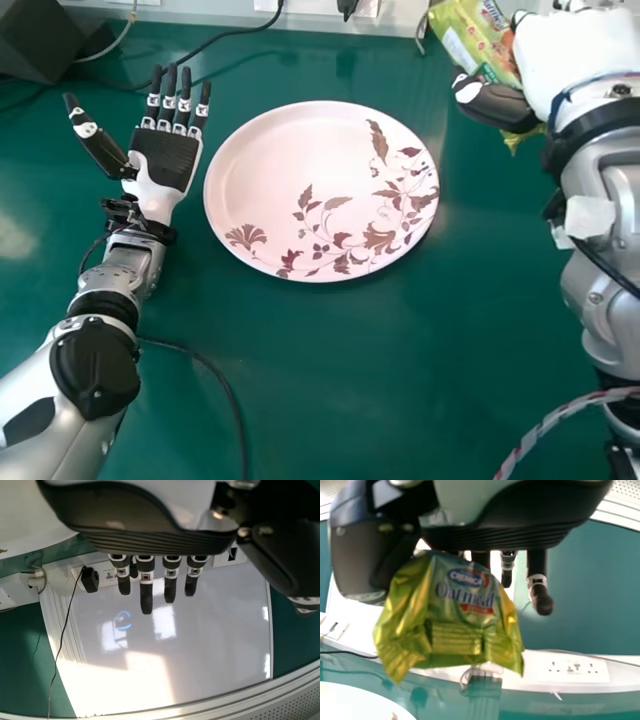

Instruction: Pick up biscuit and place it in the plate

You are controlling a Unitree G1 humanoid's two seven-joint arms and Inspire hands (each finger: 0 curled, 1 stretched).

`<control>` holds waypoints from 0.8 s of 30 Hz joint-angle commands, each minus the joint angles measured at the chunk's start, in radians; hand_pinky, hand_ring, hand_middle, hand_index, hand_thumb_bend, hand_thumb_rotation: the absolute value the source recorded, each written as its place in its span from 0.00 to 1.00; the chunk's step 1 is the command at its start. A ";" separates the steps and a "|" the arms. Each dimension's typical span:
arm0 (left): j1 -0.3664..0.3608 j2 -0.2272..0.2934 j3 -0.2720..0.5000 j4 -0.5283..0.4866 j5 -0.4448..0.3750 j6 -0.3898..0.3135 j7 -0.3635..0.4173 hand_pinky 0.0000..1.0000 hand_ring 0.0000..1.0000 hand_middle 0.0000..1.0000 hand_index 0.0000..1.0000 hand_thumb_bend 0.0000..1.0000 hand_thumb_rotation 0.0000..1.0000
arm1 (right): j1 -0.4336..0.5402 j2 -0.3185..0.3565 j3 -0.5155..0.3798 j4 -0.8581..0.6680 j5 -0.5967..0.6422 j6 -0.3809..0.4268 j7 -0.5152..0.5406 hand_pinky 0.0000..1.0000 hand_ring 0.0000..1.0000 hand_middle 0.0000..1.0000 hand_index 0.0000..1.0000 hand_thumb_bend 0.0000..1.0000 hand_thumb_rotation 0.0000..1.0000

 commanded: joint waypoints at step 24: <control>-0.007 -0.004 -0.011 0.008 0.014 -0.006 -0.011 0.88 0.83 0.93 0.99 1.00 0.49 | -0.010 0.091 0.016 0.033 0.015 -0.099 -0.178 0.11 0.20 0.27 0.48 0.50 0.02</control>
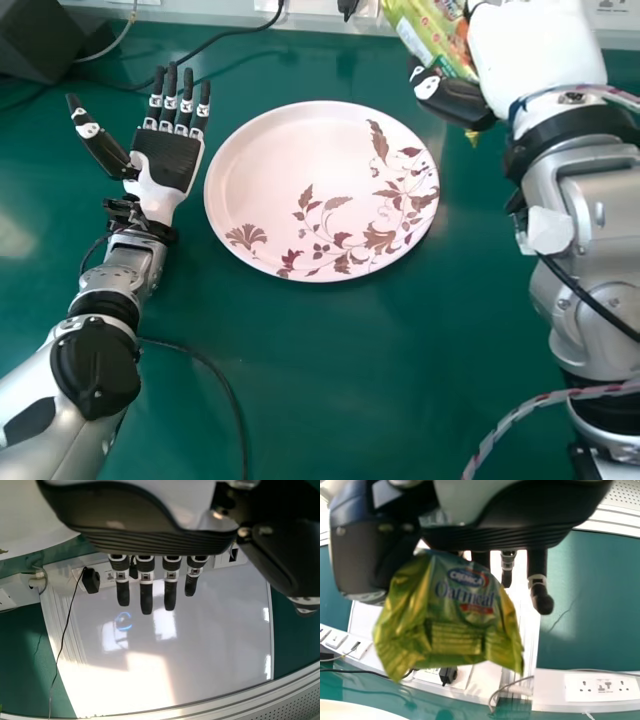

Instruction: Pick up biscuit and place it in the plate

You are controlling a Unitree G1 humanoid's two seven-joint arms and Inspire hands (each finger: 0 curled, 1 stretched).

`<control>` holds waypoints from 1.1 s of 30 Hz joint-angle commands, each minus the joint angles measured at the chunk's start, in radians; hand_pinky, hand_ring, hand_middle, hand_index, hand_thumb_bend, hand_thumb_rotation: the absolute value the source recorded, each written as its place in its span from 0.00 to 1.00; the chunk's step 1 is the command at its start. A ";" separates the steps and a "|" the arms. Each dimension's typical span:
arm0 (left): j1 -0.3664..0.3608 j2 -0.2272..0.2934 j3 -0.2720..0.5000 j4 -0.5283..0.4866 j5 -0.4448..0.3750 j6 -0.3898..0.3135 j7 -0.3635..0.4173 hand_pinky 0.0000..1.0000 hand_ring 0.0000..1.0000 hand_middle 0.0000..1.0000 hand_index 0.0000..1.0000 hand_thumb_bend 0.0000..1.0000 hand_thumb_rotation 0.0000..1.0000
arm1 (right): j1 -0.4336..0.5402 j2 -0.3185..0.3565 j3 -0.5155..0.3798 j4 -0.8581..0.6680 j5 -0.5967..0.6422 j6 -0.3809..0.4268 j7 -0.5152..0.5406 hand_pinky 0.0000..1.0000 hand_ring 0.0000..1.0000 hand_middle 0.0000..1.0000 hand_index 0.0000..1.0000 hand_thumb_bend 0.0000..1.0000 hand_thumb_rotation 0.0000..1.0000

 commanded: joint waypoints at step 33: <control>-0.005 -0.021 -0.013 0.011 0.035 -0.050 -0.017 0.88 0.79 0.91 0.99 1.00 0.47 | 0.008 0.076 0.066 0.079 0.098 -0.031 -0.162 0.10 0.20 0.27 0.48 0.50 0.02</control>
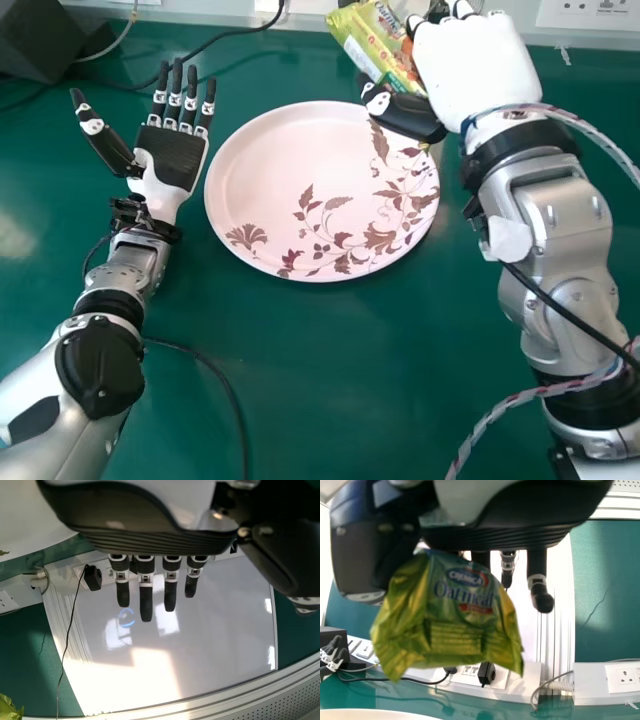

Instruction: Pick up biscuit and place it in the plate

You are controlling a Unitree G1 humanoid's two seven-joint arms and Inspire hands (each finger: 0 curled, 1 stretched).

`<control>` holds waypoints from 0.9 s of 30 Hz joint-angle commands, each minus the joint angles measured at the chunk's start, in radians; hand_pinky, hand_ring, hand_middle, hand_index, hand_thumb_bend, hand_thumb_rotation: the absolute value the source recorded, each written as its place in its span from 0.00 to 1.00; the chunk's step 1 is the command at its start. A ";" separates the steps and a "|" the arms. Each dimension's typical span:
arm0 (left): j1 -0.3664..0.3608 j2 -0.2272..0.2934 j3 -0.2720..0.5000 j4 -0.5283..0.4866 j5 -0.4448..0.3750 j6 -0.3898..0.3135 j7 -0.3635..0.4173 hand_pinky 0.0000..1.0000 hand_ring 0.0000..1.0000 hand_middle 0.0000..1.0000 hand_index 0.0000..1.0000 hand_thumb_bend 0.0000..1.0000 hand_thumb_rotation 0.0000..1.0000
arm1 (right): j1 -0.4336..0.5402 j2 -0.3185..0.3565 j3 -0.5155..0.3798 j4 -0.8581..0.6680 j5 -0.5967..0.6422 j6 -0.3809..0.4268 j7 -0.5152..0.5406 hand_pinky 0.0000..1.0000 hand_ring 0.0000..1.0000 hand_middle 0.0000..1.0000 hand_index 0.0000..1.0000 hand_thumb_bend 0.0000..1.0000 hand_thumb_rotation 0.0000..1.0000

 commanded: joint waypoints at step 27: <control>-0.002 -0.012 -0.008 0.009 0.010 -0.036 0.034 0.72 0.75 0.86 0.96 1.00 0.43 | 0.048 0.033 0.074 0.155 0.110 -0.017 -0.275 0.10 0.20 0.27 0.48 0.50 0.02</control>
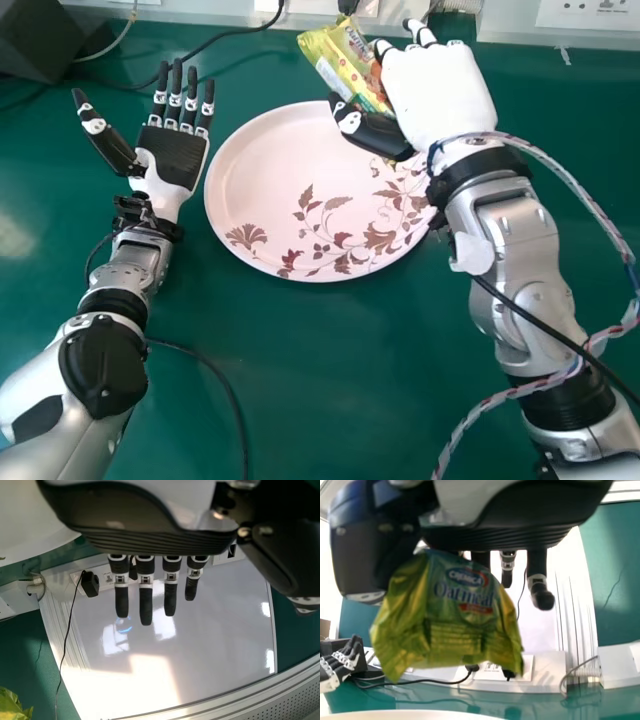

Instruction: Pick up biscuit and place it in the plate

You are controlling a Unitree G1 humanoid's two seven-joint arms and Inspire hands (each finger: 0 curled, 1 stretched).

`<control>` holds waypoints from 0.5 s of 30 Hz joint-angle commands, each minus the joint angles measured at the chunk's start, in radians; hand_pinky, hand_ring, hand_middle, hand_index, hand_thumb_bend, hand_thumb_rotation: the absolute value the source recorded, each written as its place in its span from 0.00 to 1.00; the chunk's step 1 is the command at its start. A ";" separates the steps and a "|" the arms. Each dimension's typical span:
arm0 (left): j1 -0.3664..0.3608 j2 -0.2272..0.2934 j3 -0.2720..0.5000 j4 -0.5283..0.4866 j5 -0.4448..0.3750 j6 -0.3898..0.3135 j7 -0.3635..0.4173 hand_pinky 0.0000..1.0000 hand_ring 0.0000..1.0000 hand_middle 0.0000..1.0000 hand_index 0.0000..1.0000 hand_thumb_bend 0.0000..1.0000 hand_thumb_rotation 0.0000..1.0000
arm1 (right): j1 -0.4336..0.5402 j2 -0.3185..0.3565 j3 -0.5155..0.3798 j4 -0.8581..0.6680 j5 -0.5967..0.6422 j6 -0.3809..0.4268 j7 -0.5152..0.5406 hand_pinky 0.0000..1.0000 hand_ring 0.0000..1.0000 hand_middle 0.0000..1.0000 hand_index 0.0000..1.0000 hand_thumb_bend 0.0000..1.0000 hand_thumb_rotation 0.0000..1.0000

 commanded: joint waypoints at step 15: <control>0.003 -0.004 -0.004 0.008 0.006 0.008 -0.001 0.69 0.72 0.82 0.92 1.00 0.43 | 0.009 -0.049 0.018 0.089 0.152 -0.107 -0.109 0.10 0.20 0.27 0.48 0.50 0.02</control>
